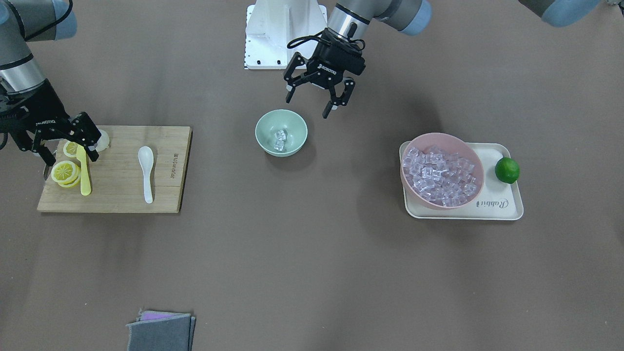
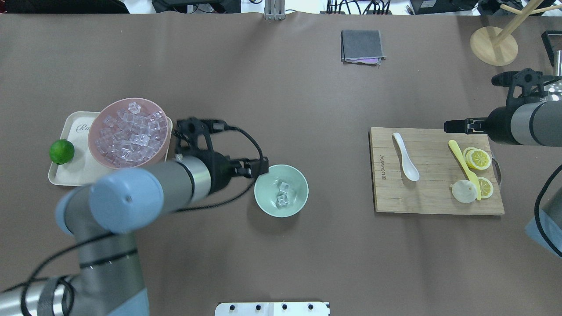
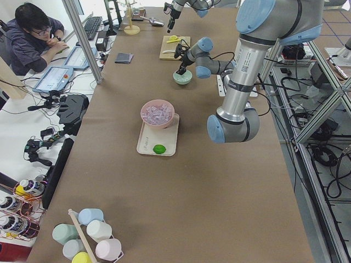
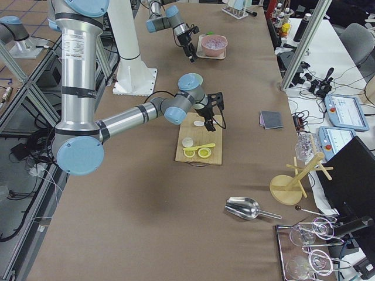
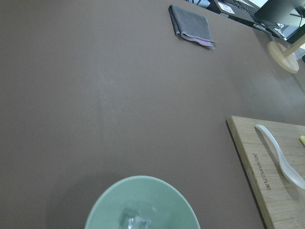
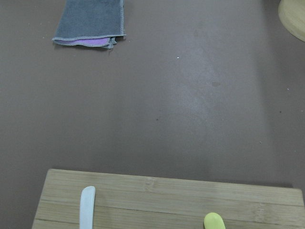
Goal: Put spoon and ice into bowl
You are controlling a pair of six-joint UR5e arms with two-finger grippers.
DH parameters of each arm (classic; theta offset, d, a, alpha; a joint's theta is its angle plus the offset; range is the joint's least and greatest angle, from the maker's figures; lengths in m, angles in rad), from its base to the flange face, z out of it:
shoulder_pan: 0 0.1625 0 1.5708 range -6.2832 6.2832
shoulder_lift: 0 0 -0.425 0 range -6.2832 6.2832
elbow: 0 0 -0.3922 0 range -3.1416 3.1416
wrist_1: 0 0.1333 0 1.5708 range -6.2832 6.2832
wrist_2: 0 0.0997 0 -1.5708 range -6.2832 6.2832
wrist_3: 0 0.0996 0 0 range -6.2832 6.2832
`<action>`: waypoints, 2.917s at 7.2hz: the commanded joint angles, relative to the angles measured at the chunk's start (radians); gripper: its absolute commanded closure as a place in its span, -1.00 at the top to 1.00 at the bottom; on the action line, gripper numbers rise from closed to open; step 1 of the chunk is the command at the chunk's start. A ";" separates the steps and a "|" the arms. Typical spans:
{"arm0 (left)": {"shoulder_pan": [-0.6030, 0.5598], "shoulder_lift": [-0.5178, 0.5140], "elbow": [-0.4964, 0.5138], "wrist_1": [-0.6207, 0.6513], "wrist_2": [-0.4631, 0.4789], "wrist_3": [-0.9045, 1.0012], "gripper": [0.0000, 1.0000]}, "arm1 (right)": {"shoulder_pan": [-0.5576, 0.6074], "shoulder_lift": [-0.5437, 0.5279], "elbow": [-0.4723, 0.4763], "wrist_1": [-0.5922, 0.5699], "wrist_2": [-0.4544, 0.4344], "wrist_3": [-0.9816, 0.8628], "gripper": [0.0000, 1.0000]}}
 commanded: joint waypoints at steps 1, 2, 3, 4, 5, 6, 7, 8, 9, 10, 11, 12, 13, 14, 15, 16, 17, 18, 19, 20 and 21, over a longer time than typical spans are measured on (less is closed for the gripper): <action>-0.353 0.067 -0.073 0.232 -0.398 0.262 0.96 | -0.077 0.009 -0.002 -0.006 -0.079 0.038 1.00; -0.490 0.163 -0.077 0.239 -0.556 0.451 0.96 | -0.118 0.013 -0.003 -0.007 -0.120 0.041 1.00; -0.634 0.250 -0.047 0.239 -0.659 0.656 0.97 | -0.163 0.039 -0.020 -0.010 -0.154 0.041 1.00; -0.727 0.341 -0.015 0.234 -0.668 0.886 0.97 | -0.192 0.080 -0.058 -0.012 -0.176 0.041 1.00; -0.846 0.393 0.033 0.237 -0.671 1.092 0.98 | -0.220 0.122 -0.104 -0.010 -0.205 0.041 0.99; -0.911 0.420 0.066 0.236 -0.673 1.198 0.98 | -0.246 0.157 -0.147 -0.009 -0.234 0.040 0.95; -0.922 0.431 0.068 0.233 -0.673 1.210 0.98 | -0.253 0.174 -0.182 0.002 -0.237 0.040 0.86; -0.921 0.437 0.070 0.230 -0.671 1.210 0.98 | -0.257 0.173 -0.187 0.003 -0.237 0.040 0.75; -0.923 0.437 0.068 0.228 -0.671 1.210 0.98 | -0.261 0.173 -0.196 0.003 -0.240 0.041 0.58; -0.921 0.437 0.070 0.228 -0.671 1.210 0.98 | -0.264 0.173 -0.198 0.003 -0.242 0.041 0.43; -0.921 0.437 0.070 0.228 -0.671 1.210 0.98 | -0.264 0.173 -0.198 0.003 -0.242 0.041 0.15; -0.920 0.435 0.070 0.228 -0.671 1.210 0.98 | -0.264 0.173 -0.198 0.003 -0.242 0.041 -0.17; -0.921 0.435 0.071 0.228 -0.671 1.210 0.98 | -0.266 0.174 -0.197 0.003 -0.242 0.041 -0.73; -0.920 0.435 0.074 0.227 -0.671 1.210 0.98 | -0.266 0.184 -0.195 0.003 -0.242 0.041 -1.00; -0.920 0.435 0.078 0.227 -0.671 1.210 0.98 | -0.266 0.190 -0.190 0.003 -0.242 0.043 -1.00; -0.918 0.435 0.084 0.225 -0.671 1.210 0.97 | -0.264 0.200 -0.177 -0.001 -0.237 0.073 -1.00; -0.918 0.435 0.087 0.225 -0.671 1.210 0.98 | -0.266 0.231 -0.169 -0.010 -0.236 0.142 -1.00; -0.916 0.434 0.090 0.225 -0.671 1.210 0.98 | -0.267 0.268 -0.163 -0.056 -0.236 0.200 -1.00; -0.916 0.434 0.090 0.225 -0.671 1.209 0.98 | -0.278 0.323 -0.138 -0.151 -0.240 0.283 -1.00; -0.916 0.434 0.091 0.225 -0.671 1.207 0.98 | -0.324 0.382 -0.112 -0.246 -0.277 0.381 -1.00; -0.916 0.434 0.091 0.225 -0.671 1.204 0.98 | -0.391 0.457 -0.106 -0.339 -0.355 0.494 -1.00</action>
